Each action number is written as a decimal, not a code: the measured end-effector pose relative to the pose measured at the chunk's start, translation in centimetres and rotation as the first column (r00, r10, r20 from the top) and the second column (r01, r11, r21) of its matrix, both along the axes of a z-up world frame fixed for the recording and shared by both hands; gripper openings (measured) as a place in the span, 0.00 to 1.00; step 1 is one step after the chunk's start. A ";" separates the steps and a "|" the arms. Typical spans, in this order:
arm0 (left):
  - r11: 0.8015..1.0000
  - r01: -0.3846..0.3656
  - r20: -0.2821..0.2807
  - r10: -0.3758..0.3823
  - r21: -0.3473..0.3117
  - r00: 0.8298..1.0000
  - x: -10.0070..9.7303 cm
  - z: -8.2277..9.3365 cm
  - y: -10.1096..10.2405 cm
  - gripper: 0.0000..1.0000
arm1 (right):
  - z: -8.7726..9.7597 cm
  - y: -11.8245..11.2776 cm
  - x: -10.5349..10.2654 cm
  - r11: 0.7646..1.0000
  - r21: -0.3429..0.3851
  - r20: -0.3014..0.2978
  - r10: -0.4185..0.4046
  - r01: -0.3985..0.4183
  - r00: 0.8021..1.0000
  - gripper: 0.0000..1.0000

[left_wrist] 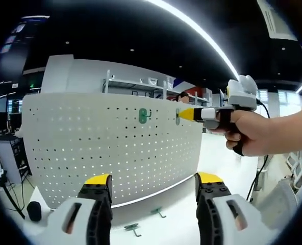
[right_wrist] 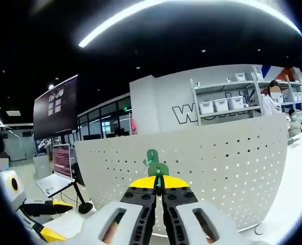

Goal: Insert the hook assembly into the mounting plate slot until the hook locks in place.

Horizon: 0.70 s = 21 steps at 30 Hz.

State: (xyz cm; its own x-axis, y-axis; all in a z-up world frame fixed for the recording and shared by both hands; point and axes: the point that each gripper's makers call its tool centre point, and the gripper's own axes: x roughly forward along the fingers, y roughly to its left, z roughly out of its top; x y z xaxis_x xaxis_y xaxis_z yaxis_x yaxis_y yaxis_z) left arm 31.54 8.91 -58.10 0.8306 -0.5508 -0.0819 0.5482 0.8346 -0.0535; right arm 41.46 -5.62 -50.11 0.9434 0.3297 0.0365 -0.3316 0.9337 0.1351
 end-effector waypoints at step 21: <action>1.000 -0.028 -0.012 0.028 -0.001 1.000 -0.1 -0.2 1.1 0.67 | 0.4 0.2 3.2 0.999 -0.022 0.036 -0.045 0.046 0.998 0.01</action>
State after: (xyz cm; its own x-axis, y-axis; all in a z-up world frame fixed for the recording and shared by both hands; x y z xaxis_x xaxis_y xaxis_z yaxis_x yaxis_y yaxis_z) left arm 31.48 10.00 -58.33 0.8446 -0.5276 -0.0916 0.5240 0.8495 -0.0609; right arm 44.69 -5.39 -49.69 0.9557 0.2876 0.0628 -0.2928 0.9507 0.1023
